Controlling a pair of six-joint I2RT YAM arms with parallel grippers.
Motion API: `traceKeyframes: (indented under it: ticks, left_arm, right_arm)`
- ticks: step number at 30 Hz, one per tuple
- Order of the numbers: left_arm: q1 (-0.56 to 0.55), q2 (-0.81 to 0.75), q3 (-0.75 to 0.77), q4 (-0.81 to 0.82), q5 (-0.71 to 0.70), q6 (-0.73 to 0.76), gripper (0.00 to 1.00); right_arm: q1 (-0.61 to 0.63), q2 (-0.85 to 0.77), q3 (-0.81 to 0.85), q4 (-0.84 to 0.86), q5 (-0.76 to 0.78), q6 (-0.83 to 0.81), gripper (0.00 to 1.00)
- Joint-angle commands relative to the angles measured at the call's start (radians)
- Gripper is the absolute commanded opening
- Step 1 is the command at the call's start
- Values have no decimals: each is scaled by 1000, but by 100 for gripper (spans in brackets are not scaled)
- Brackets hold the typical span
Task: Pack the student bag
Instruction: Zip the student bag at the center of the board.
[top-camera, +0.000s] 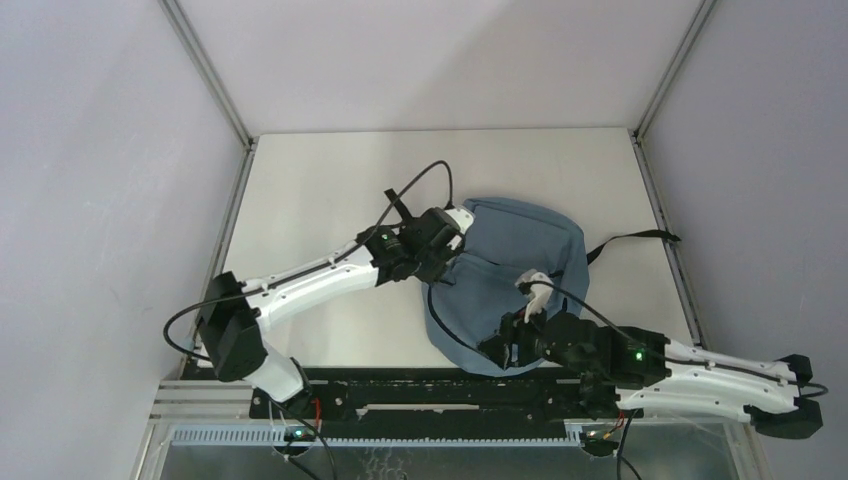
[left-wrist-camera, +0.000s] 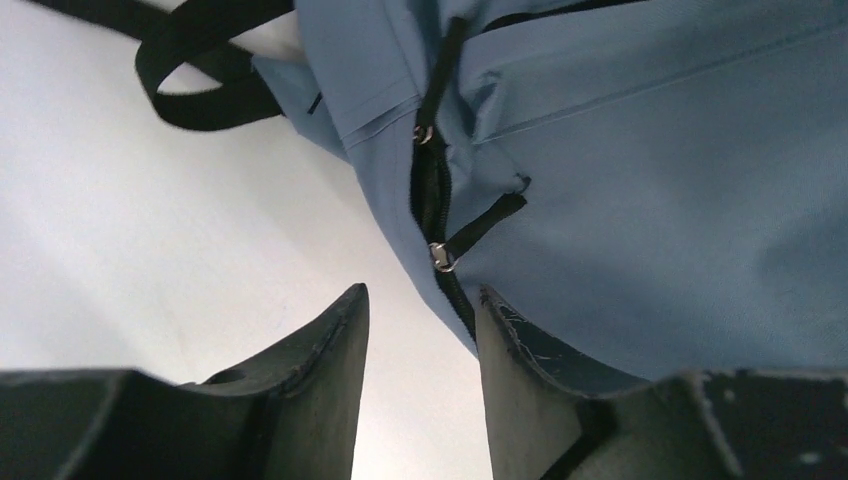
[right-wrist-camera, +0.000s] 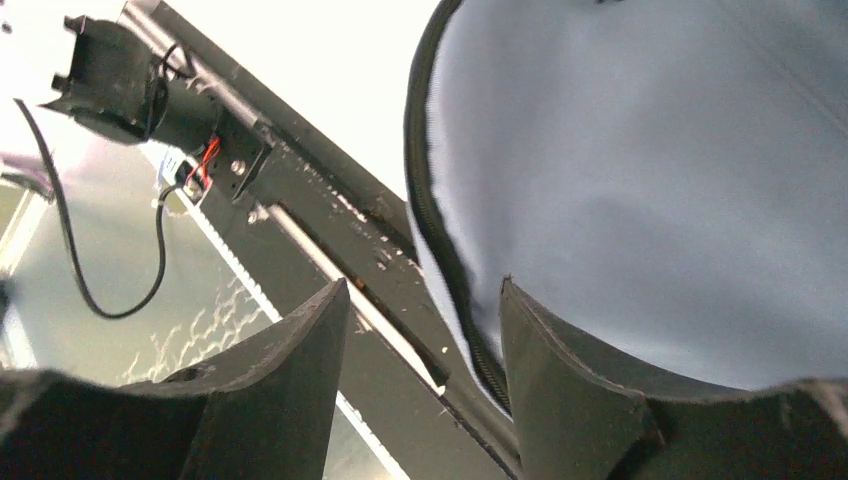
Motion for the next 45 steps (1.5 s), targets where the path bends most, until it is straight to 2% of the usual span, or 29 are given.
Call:
traceKeyframes:
  ticks: [1,6,10,21,34,38,45]
  left_arm:
    - [-58,20,4,102,14,218,48]
    - [-104,84,-1,122,-9,368,41]
    - [-130,124,14,97,-12,431,41]
    - [-161,264,53,52,-206,480,41]
    - [-160,309,99,120,-362,484,1]
    - [-160,308,110,120,-408,477,0]
    - [-158,259,105,102,-382,440,0]
  right_arm:
    - [-61,-49,-5,-75,39,54,65]
    - [-117,-98,-5,-104,37,88,66]
    - [-132,-107,-5,-110,36,91,66]
    - [-155,-73,-5,-88,12,69,66]
    - [-184,-40,-5,-70,-27,43,66]
    - [-190,-39,-5,-69,-28,41,66]
    - [-197,-24,-6,-66,-38,42,66]
